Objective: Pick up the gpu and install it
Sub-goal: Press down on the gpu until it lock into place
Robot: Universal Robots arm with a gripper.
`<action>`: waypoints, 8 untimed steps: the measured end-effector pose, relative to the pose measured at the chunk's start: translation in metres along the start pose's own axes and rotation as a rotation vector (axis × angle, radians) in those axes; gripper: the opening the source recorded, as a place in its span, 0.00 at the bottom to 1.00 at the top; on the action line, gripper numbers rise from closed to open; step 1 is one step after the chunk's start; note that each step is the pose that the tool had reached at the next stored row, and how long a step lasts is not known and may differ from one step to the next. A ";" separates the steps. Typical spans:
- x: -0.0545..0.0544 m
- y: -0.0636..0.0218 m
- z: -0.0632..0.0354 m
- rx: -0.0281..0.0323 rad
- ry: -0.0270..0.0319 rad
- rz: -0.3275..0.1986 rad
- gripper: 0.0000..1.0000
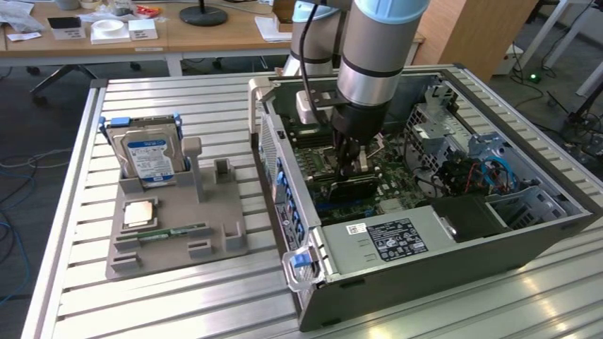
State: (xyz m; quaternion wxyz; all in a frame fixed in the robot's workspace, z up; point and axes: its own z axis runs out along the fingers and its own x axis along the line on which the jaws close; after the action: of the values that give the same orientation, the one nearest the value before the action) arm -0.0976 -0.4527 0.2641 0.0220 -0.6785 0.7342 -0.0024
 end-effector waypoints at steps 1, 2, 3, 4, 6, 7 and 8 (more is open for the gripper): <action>0.000 0.0001 0.0000 0.0000 0.0000 0.000 0.11; 0.000 0.0001 0.0000 -0.0001 0.0000 0.000 0.11; 0.000 0.0001 0.0001 -0.0001 -0.0001 0.000 0.11; 0.000 0.0002 0.0001 0.0000 -0.0001 0.000 0.11; 0.000 0.0002 0.0002 0.0000 -0.0002 0.000 0.11; 0.000 0.0002 0.0002 0.0001 -0.0002 0.000 0.11; 0.000 0.0002 0.0002 0.0000 -0.0002 0.000 0.11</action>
State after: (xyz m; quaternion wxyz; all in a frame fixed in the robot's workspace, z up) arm -0.0978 -0.4527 0.2639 0.0221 -0.6785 0.7343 -0.0023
